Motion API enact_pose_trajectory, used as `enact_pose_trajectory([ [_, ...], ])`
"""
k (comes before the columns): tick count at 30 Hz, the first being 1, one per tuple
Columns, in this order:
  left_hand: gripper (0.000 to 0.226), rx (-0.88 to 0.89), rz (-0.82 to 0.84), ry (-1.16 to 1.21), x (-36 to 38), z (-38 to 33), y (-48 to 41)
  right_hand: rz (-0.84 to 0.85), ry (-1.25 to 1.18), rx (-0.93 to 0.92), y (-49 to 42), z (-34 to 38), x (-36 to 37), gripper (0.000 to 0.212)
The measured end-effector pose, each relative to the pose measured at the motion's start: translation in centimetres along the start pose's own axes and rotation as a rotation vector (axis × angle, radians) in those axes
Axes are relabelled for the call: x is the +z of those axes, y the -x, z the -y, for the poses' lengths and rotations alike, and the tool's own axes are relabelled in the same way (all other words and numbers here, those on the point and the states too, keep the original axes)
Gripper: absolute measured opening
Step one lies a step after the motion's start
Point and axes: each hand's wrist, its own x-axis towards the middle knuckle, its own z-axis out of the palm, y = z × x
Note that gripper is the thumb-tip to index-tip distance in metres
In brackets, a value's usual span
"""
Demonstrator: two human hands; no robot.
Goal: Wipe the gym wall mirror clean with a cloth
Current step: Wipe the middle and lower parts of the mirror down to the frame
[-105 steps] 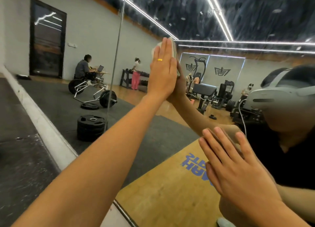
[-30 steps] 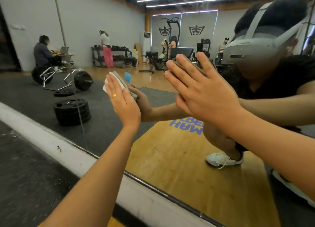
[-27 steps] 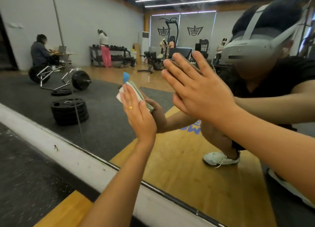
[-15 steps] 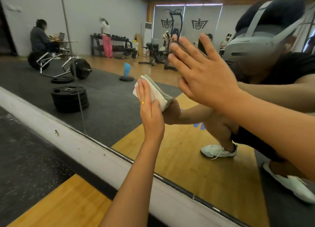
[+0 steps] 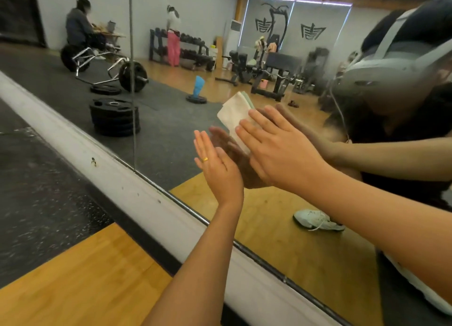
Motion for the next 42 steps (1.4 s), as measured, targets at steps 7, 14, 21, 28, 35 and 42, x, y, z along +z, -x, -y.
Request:
enact_pose_trajectory([
  [7, 0.056, -0.005, 0.075, -0.174, 0.8, 3.1, 1.2, 0.064, 0.046, 0.03, -2.1, 2.0, 0.2, 0.055],
  [14, 0.054, 0.004, 0.013, -0.149, 1.5, 3.9, 1.4, -0.027, 0.201, 0.023, -4.5, 3.4, 1.1, 0.048],
  [21, 0.055, 0.014, -0.005, -0.108, 1.4, 3.8, 1.0, 0.013, 0.293, -0.005, -4.7, 3.0, 3.8, 0.067],
  [28, 0.057, 0.013, -0.01, -0.141, 1.3, 4.0, 0.9, -0.005, 0.259, 0.015, 3.0, 1.0, 3.8, 0.062],
  [35, 0.057, 0.013, -0.02, -0.122, 1.1, 3.8, 0.8, -0.034, 0.217, 0.033, -0.5, 1.6, 3.1, 0.062],
  [42, 0.056, 0.024, -0.052, -0.151, 1.6, 4.3, 0.9, -0.049, 0.164, 0.03, 7.7, -1.1, 2.1, 0.065],
])
